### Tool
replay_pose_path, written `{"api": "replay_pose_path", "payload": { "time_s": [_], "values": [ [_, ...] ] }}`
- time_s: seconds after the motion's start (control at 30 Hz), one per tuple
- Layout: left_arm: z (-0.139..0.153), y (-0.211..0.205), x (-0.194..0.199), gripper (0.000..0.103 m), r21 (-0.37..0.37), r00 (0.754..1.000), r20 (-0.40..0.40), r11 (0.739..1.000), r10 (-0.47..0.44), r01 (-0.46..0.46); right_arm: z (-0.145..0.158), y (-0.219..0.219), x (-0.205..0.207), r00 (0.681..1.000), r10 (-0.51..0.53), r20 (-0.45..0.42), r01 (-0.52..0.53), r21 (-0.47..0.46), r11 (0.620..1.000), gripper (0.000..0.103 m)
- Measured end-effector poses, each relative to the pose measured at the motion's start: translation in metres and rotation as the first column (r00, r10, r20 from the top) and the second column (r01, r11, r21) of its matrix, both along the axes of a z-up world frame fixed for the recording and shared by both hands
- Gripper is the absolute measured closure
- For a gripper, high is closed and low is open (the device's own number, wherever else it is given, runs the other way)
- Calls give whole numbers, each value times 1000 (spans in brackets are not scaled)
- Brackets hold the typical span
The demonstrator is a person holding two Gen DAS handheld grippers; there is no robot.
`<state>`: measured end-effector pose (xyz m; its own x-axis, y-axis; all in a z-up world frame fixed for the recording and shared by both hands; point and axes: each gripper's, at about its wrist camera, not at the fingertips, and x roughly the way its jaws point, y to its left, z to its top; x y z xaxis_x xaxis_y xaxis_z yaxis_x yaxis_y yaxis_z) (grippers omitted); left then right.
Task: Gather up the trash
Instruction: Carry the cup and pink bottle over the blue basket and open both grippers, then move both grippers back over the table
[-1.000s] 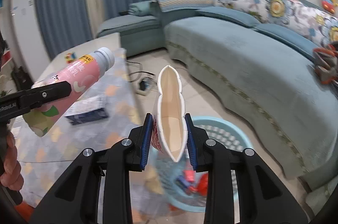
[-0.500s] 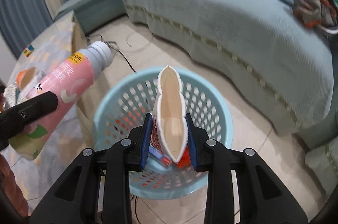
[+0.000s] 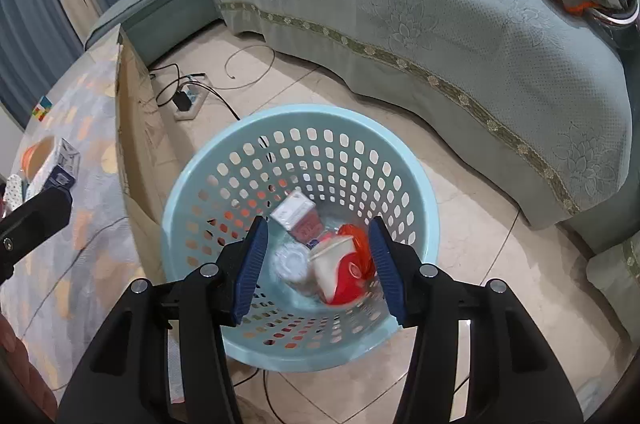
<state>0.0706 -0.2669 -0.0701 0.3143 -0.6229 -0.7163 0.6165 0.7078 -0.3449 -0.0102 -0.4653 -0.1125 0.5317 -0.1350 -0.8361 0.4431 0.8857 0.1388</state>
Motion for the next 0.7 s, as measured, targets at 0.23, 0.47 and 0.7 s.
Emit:
{"api": "replay_pose_path", "payload": {
  "time_s": [0.23,0.47,0.7],
  "values": [
    [24,37,-5,47,-28,998,33,998,51,-50,24,22,-7,998,38,48,-38,-13,999,54],
    [64,91,-23,47,-72,987,81,989,136,-130,74,70,-16,981,124,146,-117,-52,992,54],
    [114,171,-50,41,-121,953,142,961,266,-250,128,125,-24,950,206,236,-195,-71,978,53]
  ]
}}
